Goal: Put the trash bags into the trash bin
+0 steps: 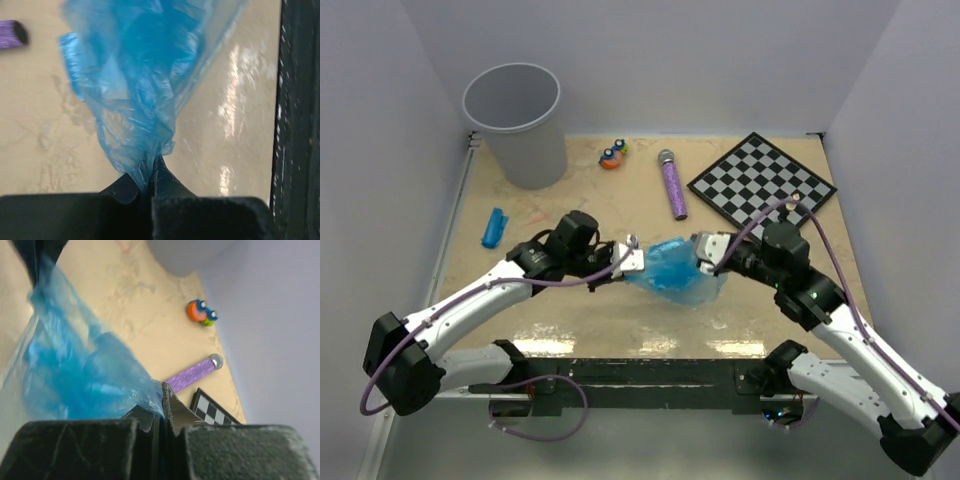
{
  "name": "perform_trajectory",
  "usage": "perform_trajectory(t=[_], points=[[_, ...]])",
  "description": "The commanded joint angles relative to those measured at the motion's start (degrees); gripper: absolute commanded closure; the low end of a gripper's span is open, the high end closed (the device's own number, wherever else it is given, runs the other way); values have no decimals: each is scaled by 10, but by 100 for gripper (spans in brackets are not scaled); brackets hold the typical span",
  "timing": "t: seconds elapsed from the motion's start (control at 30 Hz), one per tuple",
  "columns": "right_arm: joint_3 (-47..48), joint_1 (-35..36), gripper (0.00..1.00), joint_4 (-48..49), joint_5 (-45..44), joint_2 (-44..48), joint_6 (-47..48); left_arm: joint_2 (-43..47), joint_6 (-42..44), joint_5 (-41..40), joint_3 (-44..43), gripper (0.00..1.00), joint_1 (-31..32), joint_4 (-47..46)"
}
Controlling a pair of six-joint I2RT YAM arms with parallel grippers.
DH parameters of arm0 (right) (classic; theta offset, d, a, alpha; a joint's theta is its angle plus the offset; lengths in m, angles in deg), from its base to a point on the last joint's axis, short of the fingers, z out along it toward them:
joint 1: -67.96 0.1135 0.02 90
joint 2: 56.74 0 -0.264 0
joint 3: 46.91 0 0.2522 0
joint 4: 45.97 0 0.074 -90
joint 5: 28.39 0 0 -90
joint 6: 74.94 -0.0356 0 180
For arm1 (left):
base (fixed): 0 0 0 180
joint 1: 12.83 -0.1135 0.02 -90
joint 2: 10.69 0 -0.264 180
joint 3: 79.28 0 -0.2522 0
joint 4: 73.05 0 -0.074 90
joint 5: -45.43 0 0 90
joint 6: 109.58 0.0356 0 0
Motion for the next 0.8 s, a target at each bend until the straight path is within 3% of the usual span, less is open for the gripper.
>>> perform_trajectory(t=[0.0, 0.17, 0.23, 0.37, 0.5, 0.63, 0.77], points=[[53, -6, 100, 82, -51, -132, -134, -32, -225, -17, -37, 100, -67, -99], [104, -23, 100, 202, -137, -235, -190, -107, -364, -62, -140, 100, -172, -119], [157, -46, 100, 239, -174, -300, -195, -149, -399, -32, -213, 100, -206, -120], [367, -126, 100, 254, -221, -459, -267, -252, -402, 12, -406, 100, -248, -75], [621, -143, 100, 255, -211, -576, -267, -385, -437, 43, -713, 100, -280, 0], [747, -131, 100, 338, -171, -586, -265, -372, -440, 9, -808, 100, -280, -123], [610, -67, 100, 599, -138, -469, -198, -262, -377, -27, -723, 100, -260, -381]])
